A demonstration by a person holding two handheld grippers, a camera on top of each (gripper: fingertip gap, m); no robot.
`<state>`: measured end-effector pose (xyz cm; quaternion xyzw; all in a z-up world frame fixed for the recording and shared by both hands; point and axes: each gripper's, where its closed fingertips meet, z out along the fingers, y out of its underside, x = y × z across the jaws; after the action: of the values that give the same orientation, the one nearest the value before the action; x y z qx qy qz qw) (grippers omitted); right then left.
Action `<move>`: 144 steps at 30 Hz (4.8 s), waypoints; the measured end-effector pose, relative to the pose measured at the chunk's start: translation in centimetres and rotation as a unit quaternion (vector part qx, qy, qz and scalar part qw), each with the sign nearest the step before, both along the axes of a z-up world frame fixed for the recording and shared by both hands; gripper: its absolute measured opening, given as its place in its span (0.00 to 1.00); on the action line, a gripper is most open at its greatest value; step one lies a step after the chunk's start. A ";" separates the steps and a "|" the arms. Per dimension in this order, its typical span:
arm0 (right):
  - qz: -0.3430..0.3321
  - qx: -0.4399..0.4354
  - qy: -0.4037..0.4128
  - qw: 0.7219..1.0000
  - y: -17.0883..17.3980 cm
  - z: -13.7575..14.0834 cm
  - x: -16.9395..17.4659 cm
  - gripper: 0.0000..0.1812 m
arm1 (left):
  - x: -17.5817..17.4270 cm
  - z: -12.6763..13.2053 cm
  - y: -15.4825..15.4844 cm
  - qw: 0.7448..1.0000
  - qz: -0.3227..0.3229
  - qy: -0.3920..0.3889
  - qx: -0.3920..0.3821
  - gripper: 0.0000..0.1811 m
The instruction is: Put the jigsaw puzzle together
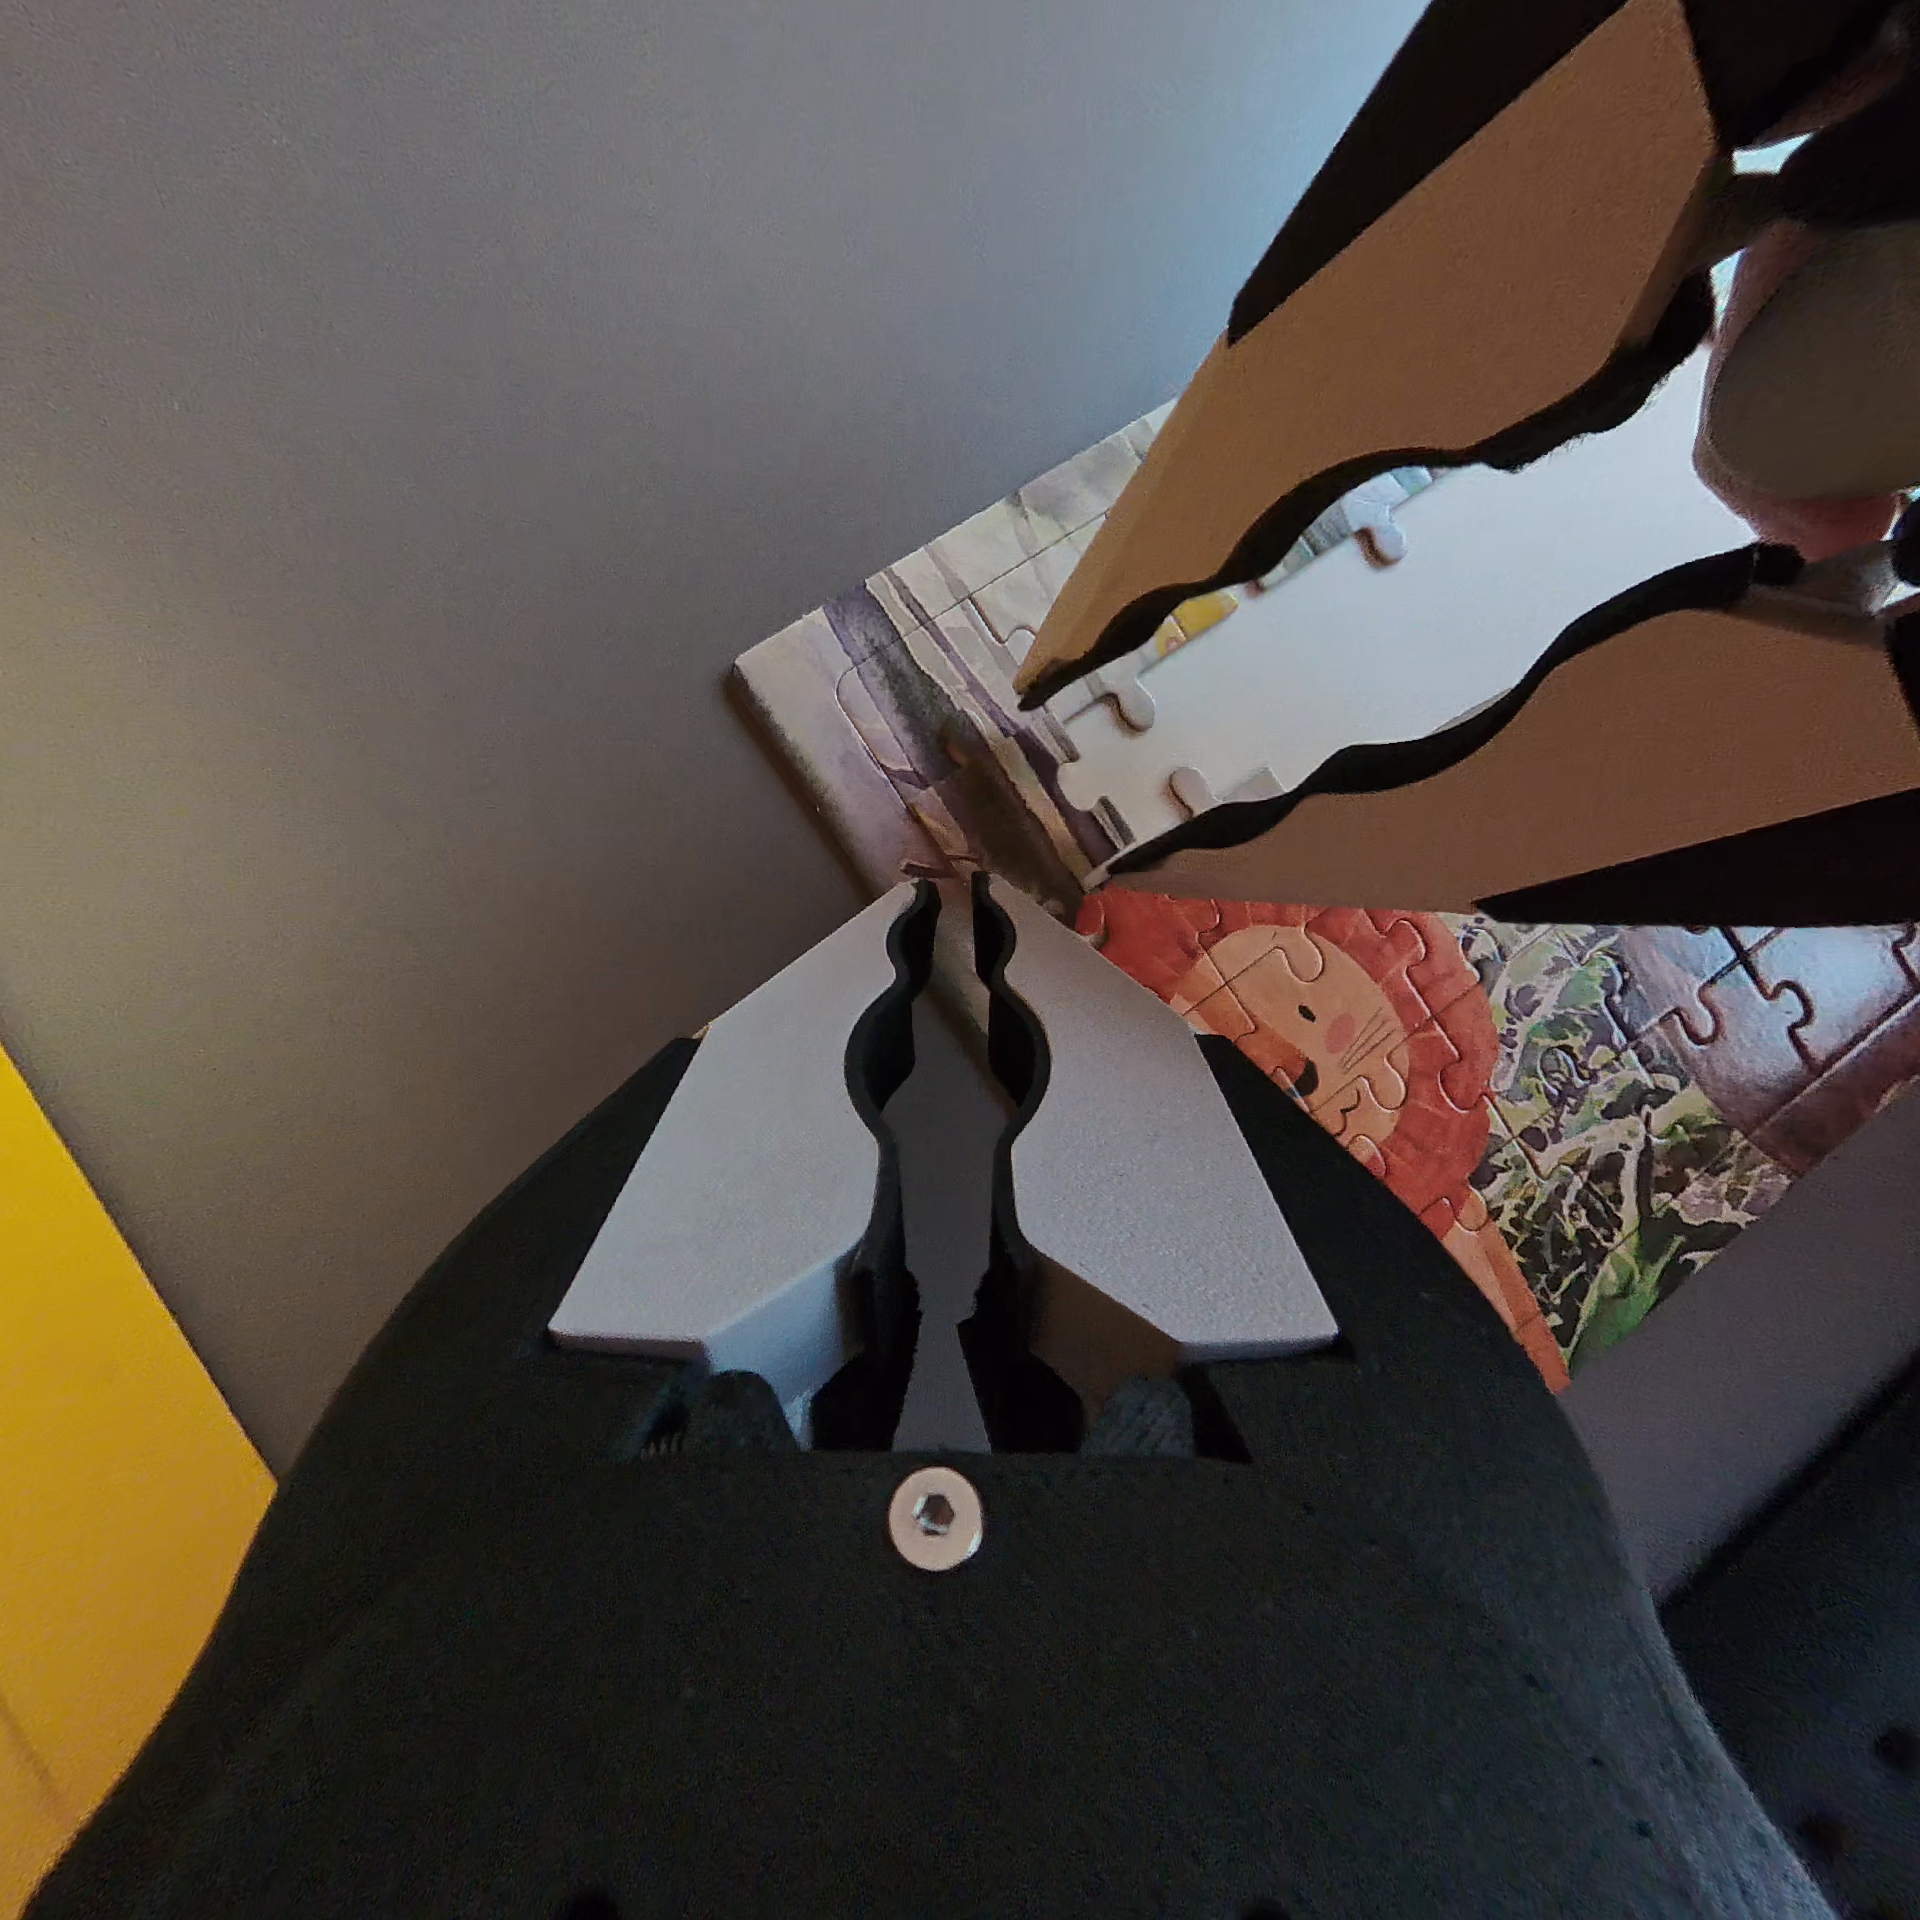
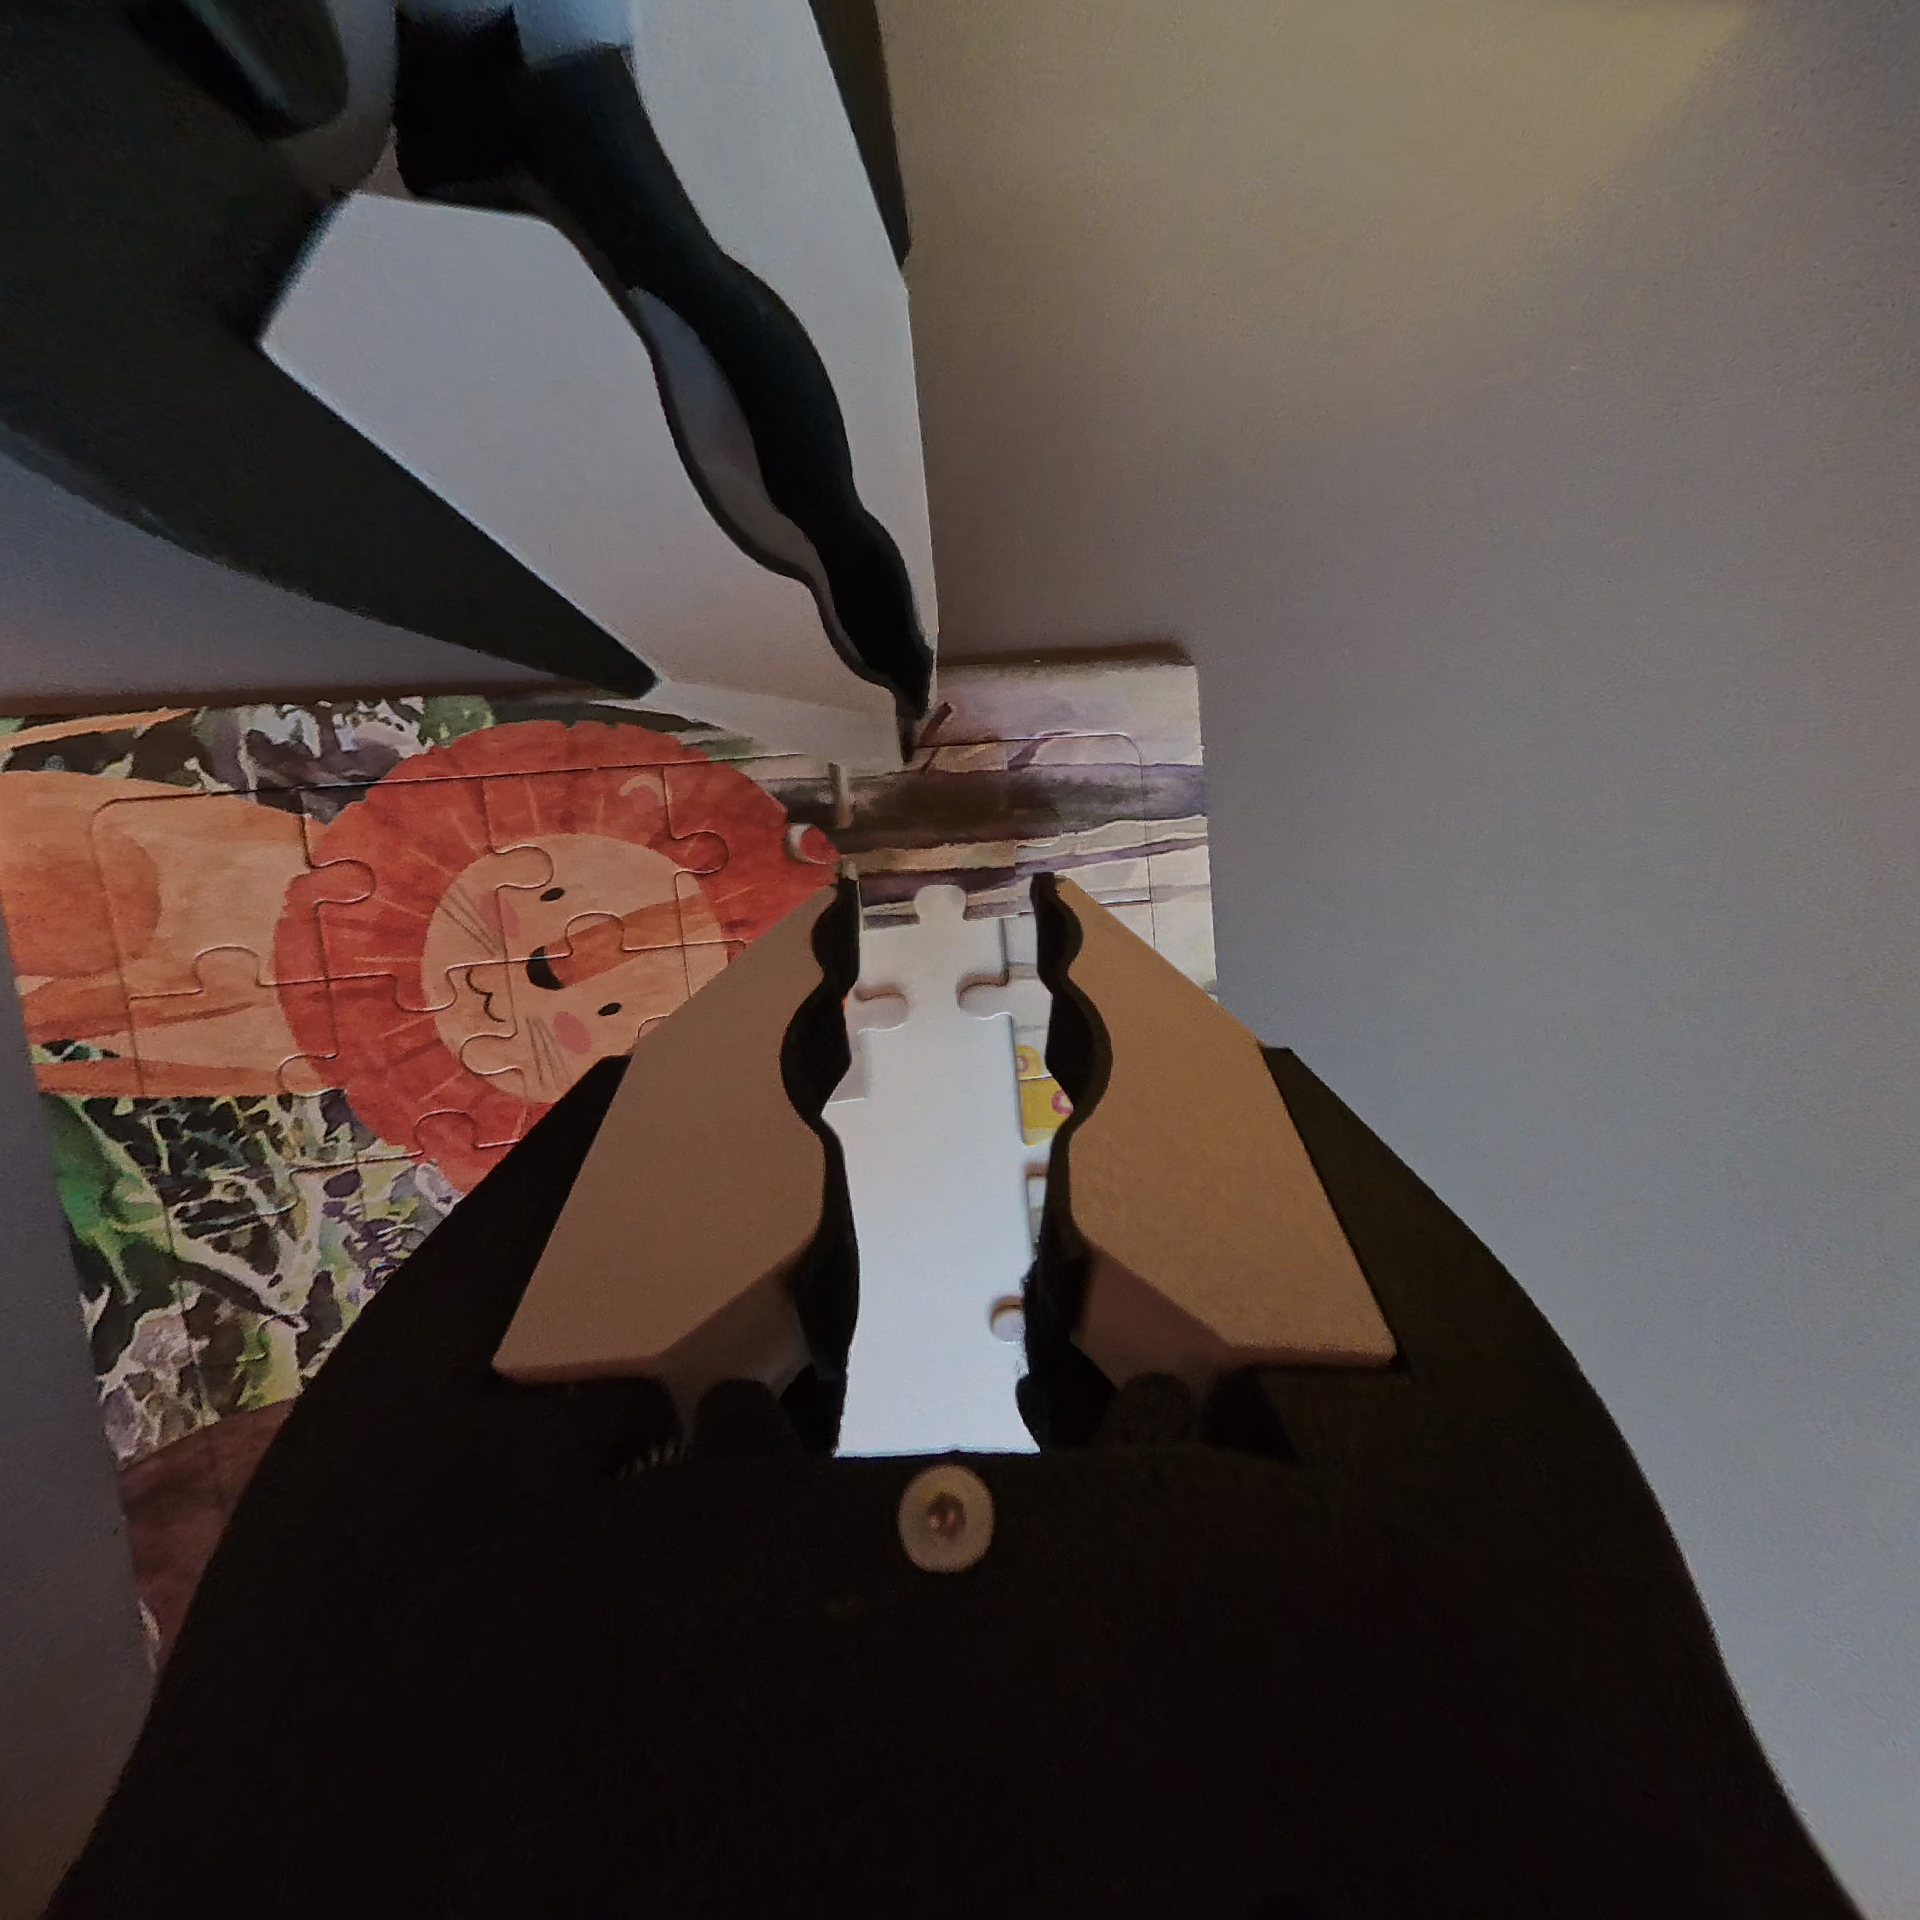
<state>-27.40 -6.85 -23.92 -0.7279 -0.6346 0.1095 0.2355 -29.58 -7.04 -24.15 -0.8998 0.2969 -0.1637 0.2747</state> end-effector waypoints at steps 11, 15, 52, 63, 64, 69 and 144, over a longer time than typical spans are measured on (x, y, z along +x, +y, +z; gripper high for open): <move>0.007 -0.037 0.020 0.999 -0.6 -0.2 -0.2 0.20 | 0.1 0.0 -0.2 1.000 -0.006 0.006 0.002 0.02; 0.001 -0.061 0.037 0.997 -0.6 -0.2 -0.2 0.20 | 0.1 0.0 -0.3 1.000 -0.007 0.007 0.000 0.02; -0.019 -0.033 0.086 0.996 1.6 -0.5 -0.8 0.00 | 0.4 -0.1 -0.4 1.000 -0.014 0.008 -0.001 0.00; -0.031 -0.026 0.116 0.992 2.1 0.4 -1.5 0.00 | 0.4 -0.1 -0.4 1.000 -0.016 0.014 0.004 0.00; -0.028 -0.030 0.113 0.993 1.9 0.1 -1.5 0.00 | 0.4 -0.1 -0.4 1.000 -0.017 0.015 0.004 0.00; -0.029 -0.044 0.099 0.994 1.7 -0.4 -1.2 0.00 | 0.4 -0.1 -0.4 1.000 -0.020 0.022 0.008 0.00; 0.012 -0.086 0.134 0.987 0.1 -0.5 -1.4 0.00 | 2.2 -0.2 -2.7 0.996 -0.069 0.053 0.007 0.00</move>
<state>-28.80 -6.78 -24.45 -0.7165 -0.5942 0.2632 0.2535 -27.43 -9.72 -24.37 -0.8823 0.3738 -0.1327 0.2532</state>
